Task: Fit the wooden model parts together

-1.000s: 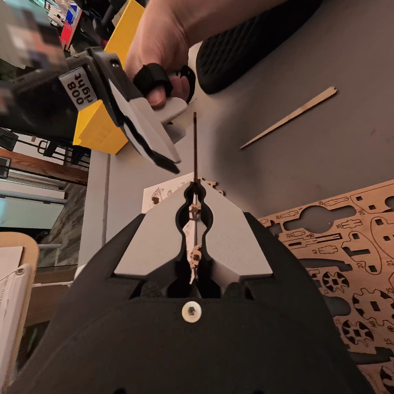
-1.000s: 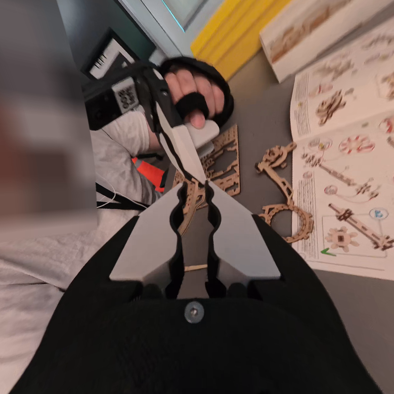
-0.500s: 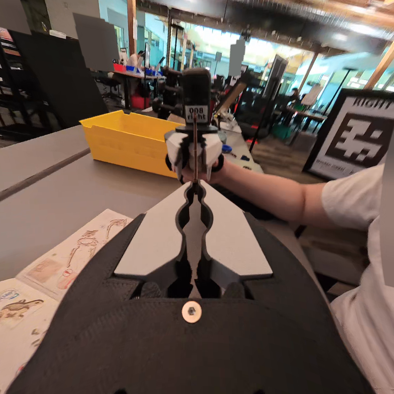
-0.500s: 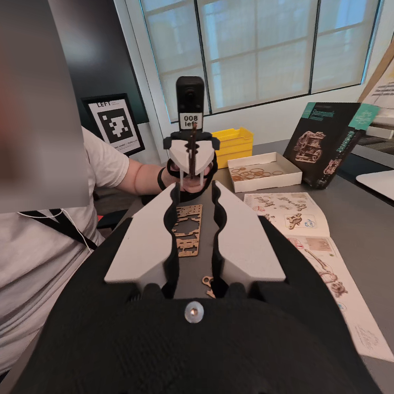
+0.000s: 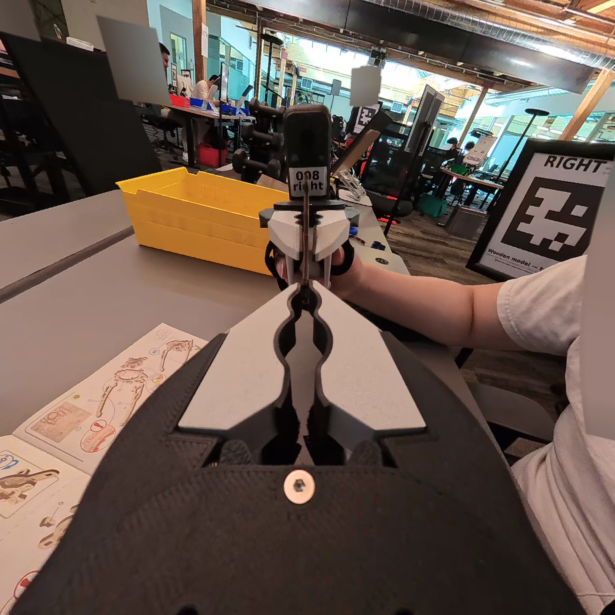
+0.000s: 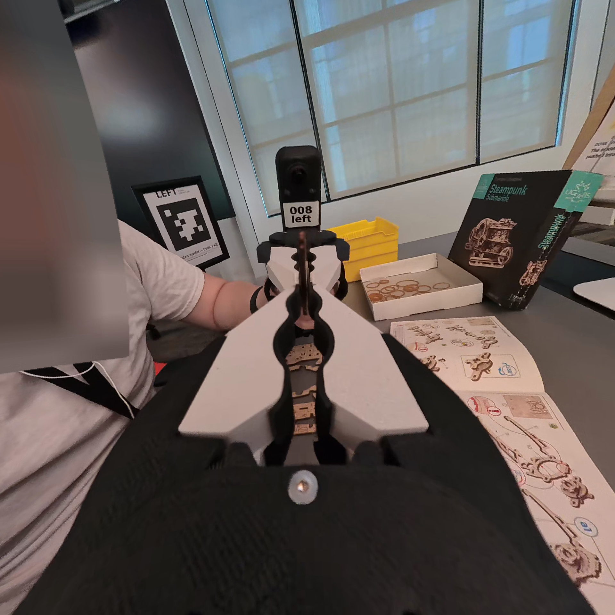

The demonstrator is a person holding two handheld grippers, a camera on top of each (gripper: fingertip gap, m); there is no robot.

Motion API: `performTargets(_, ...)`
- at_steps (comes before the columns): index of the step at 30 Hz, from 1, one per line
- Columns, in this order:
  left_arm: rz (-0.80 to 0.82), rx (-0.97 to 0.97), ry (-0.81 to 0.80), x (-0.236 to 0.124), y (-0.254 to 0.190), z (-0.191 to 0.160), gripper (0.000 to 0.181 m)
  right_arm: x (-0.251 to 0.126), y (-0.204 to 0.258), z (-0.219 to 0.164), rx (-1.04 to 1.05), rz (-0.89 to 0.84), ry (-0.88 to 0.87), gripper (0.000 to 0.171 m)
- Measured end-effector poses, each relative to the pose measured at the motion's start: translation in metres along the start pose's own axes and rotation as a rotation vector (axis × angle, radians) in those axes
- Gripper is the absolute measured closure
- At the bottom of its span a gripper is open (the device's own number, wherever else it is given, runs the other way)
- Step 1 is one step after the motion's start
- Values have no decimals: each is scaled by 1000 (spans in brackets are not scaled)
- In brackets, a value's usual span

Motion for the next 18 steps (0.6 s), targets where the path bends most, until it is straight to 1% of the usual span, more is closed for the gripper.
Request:
performTargets(3, 19, 12, -5, -1, 3, 0, 181, -1, -1, 1, -60, -64, 41, 171)
performTargets(4, 48, 19, -6, -4, 8, 1, 173, -5, 0, 3, -102, -89, 56, 171)
performTargets(5, 82, 30, -6, -7, 15, 3, 156, -10, 0, 5, -140, -120, 70, 170)
performTargets(6, 113, 49, 11, -10, 23, 2, 148, -18, -5, 4, -172, -170, 103, 170)
performTargets(9, 157, 114, 120, -16, 41, -13, 146, -40, -19, 1, -249, -309, 206, 170)
performTargets(12, 101, 133, 272, -13, 44, -39, 139, -53, -28, -11, -287, -394, 342, 171)
performTargets(15, 58, 179, 399, -8, 42, -65, 136, -54, -34, -28, -311, -423, 466, 170)
performTargets(18, 57, 231, 469, -3, 44, -81, 136, -49, -34, -43, -288, -371, 523, 170)
Point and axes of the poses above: each gripper's, where its closed fingertips meet, x out along the fingers, z out of its top, y = z × x across the jaws, the point moved 2 cm from there along -x, back along the fingers, and after that the axes turned 7 degrees about y, right-handed, at the moved point
